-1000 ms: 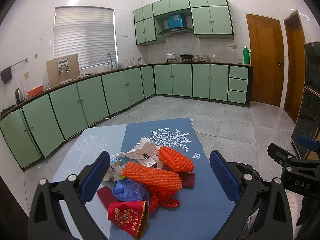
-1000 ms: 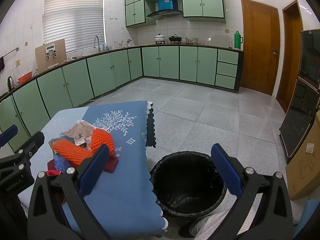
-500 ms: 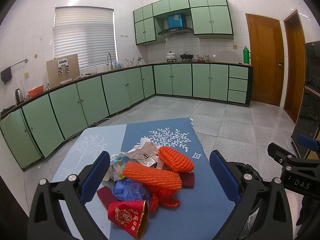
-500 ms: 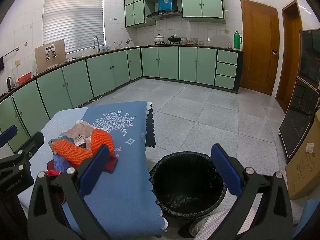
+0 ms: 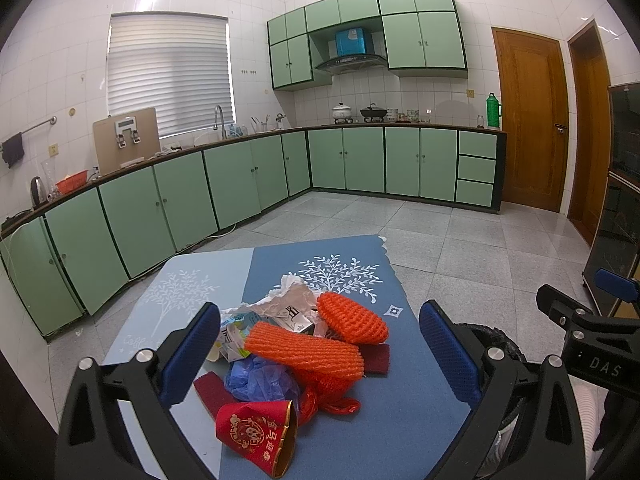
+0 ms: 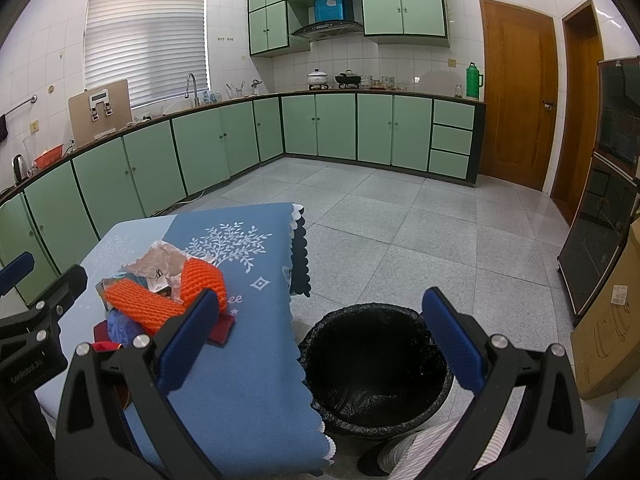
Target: Collect trash
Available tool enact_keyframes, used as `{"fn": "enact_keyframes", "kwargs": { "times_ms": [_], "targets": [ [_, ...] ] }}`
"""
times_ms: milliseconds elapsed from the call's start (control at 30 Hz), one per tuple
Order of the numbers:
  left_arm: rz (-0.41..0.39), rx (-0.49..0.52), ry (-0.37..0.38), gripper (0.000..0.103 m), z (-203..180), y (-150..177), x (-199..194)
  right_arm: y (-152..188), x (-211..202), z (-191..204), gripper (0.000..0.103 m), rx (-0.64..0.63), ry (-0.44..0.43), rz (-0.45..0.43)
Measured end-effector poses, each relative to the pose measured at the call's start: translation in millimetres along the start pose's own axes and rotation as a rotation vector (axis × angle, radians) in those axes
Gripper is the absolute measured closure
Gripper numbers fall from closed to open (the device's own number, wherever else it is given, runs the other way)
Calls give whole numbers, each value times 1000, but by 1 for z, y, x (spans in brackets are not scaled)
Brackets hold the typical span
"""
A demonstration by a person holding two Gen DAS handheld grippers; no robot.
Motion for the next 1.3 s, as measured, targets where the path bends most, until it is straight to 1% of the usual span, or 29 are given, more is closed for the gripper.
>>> {"fn": "enact_keyframes", "kwargs": {
  "times_ms": [500, 633, 733, 800, 933, 1033, 1133, 1300],
  "targets": [
    [0, 0, -2, 6, 0, 1, 1, -3, -2, -4, 5, 25, -3, -18],
    [-7, -18, -23, 6, 7, 3, 2, -4, 2, -1, 5, 29, -9, -27],
    [-17, -10, -76, 6, 18, 7, 7, -2, 7, 3, 5, 28, -18, -31],
    [-3, -11, -100, 6, 30, 12, 16, 0, 13, 7, 5, 20, -25, -34],
    [40, -47, -133, 6, 57, 27, 30, 5, 29, 22, 5, 3, -60, -25],
    [65, -48, -158, 6, 72, 39, 36, 8, 39, 34, 5, -11, -78, -27],
    [97, -54, -173, 6, 85, 55, 43, 13, 49, 49, 8, -39, -100, -29],
    [145, -60, -181, 9, 99, 74, 51, 25, 67, 72, 9, -48, -164, 12]
  ]
}}
Point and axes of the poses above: each gripper's, at about its wrist camera, not at the fingertips, and x roughly the way its jaws point, z to its left, y to its underside, the point moved 1 cm from there along x, roughly the way its jaws point, and after that the axes turned 6 degrees about x, right-handed, at the moved point
